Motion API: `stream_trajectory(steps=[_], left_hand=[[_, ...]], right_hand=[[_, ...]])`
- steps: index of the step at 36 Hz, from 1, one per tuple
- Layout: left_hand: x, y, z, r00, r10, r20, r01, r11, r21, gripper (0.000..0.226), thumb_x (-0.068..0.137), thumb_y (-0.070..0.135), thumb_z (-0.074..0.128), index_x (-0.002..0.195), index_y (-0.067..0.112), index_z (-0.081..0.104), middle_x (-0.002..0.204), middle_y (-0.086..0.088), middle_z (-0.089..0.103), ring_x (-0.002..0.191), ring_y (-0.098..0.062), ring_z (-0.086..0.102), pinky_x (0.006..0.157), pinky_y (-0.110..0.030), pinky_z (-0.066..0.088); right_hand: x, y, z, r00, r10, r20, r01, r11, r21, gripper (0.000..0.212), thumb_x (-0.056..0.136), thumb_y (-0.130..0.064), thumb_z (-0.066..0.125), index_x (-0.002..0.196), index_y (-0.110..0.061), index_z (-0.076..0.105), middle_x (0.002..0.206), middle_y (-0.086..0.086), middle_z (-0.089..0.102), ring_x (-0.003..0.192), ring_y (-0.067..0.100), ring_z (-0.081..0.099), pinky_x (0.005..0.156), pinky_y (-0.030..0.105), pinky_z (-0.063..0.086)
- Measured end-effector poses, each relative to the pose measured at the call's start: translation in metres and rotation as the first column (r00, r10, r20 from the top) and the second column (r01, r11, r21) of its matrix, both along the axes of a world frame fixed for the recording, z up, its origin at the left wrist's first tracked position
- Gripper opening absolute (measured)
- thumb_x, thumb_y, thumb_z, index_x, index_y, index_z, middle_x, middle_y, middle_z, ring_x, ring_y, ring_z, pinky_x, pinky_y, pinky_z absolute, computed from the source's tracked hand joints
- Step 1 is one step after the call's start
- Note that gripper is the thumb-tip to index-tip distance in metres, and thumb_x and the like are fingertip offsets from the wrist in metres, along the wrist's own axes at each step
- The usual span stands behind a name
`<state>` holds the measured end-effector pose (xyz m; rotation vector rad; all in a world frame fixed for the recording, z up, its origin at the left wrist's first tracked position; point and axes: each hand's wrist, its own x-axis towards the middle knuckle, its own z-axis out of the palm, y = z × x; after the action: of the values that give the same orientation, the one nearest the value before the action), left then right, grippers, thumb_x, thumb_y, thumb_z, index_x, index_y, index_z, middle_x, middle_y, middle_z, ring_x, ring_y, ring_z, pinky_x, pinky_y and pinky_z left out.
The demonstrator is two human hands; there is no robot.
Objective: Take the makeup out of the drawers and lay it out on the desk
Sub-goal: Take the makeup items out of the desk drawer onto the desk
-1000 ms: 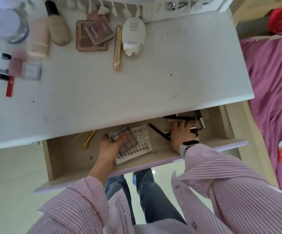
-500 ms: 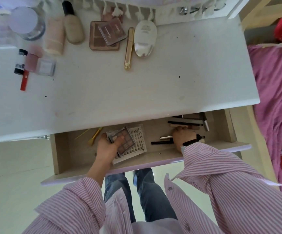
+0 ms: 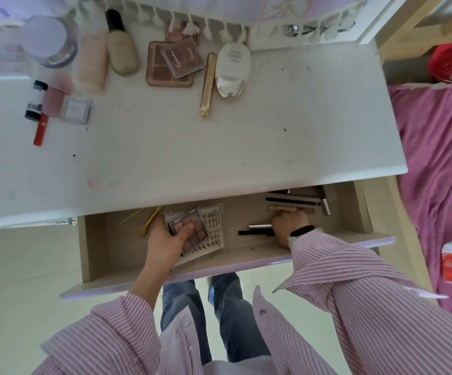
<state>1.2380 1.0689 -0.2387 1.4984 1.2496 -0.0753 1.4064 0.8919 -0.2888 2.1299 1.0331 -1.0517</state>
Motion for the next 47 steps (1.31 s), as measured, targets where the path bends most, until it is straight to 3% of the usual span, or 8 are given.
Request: stream_trajectory(steps=[11,18,26,30,34,37,41,47], left_hand=[[-0.009,0.000,0.007,0.990,-0.138,-0.023,0.139,0.984,0.112,0.036,0.083,0.017,0.068,0.113,0.016,0.048,0.101,0.002,0.060,0.094,-0.020,0.058,0.086,-0.034,0.047],[-0.023,0.003,0.038,0.964,-0.263,0.045,0.251,0.951,0.183,0.032,0.083,0.014,0.068,0.107,0.020,0.046,0.089,0.010,0.057,0.079,-0.005,0.056,0.064,-0.008,0.041],[-0.019,0.031,0.075,0.957,-0.200,0.211,0.164,0.971,0.177,0.031,0.081,0.011,0.068,0.106,0.018,0.050,0.093,0.010,0.062,0.078,0.008,0.060,0.067,-0.011,0.050],[-0.010,0.046,0.093,0.946,0.027,0.324,-0.057,0.995,0.084,0.026,0.084,0.009,0.064,0.106,0.010,0.051,0.096,0.001,0.062,0.085,-0.007,0.063,0.061,-0.017,0.054],[0.002,0.054,0.098,0.820,0.442,0.363,-0.409,0.897,-0.168,0.034,0.088,0.015,0.061,0.119,0.009,0.048,0.105,-0.007,0.064,0.089,-0.019,0.066,0.059,-0.024,0.057],[0.016,0.063,0.088,0.723,0.597,0.348,-0.530,0.802,-0.276,0.032,0.089,0.015,0.060,0.117,0.018,0.045,0.107,-0.008,0.063,0.083,-0.015,0.065,0.062,-0.031,0.056],[0.032,0.072,0.070,0.734,0.603,0.311,-0.557,0.798,-0.231,0.035,0.089,0.017,0.060,0.119,0.024,0.043,0.121,-0.009,0.054,0.100,-0.020,0.061,0.083,-0.036,0.054],[0.055,0.079,0.061,0.875,0.437,0.209,-0.478,0.849,0.223,0.044,0.092,0.031,0.053,0.132,0.020,0.036,0.117,-0.003,0.052,0.101,-0.020,0.052,0.085,-0.032,0.044]], right_hand=[[0.004,-0.005,0.006,0.972,0.221,-0.075,-0.205,0.962,0.180,0.035,0.094,-0.013,0.037,0.126,-0.018,0.052,0.130,0.002,0.056,0.139,0.016,0.029,0.101,0.037,0.040],[-0.001,-0.007,0.057,0.977,0.210,-0.024,-0.175,0.870,0.461,0.024,0.094,-0.028,0.041,0.113,-0.017,0.051,0.106,0.004,0.060,0.094,0.022,0.057,0.064,0.030,0.038],[-0.006,0.017,0.116,0.992,-0.054,-0.118,0.121,0.721,0.683,0.014,0.090,-0.028,0.050,0.099,-0.019,0.051,0.085,-0.004,0.057,0.075,0.017,0.054,0.060,0.028,0.038],[-0.006,0.042,0.130,0.889,-0.285,-0.359,0.458,0.519,0.721,0.011,0.089,-0.022,0.055,0.085,-0.021,0.045,0.061,-0.004,0.050,0.051,0.014,0.046,0.050,0.026,0.038],[-0.003,0.074,0.138,0.632,-0.450,-0.631,0.765,0.231,0.601,0.018,0.091,-0.019,0.056,0.085,-0.004,0.050,0.066,0.008,0.054,0.056,0.019,0.048,0.056,0.030,0.040],[-0.003,0.101,0.135,0.522,-0.512,-0.683,0.834,0.139,0.533,0.014,0.089,-0.018,0.055,0.083,-0.006,0.052,0.071,0.002,0.062,0.063,0.017,0.054,0.060,0.028,0.044],[-0.006,0.133,0.126,0.507,-0.598,-0.620,0.840,0.181,0.512,0.013,0.085,-0.018,0.053,0.073,-0.017,0.048,0.075,0.004,0.067,0.071,0.019,0.059,0.072,0.036,0.049],[-0.008,0.174,0.114,0.589,-0.597,-0.544,0.791,0.292,0.537,0.015,0.085,-0.022,0.051,0.073,-0.016,0.044,0.080,0.008,0.062,0.071,0.024,0.058,0.063,0.033,0.044]])
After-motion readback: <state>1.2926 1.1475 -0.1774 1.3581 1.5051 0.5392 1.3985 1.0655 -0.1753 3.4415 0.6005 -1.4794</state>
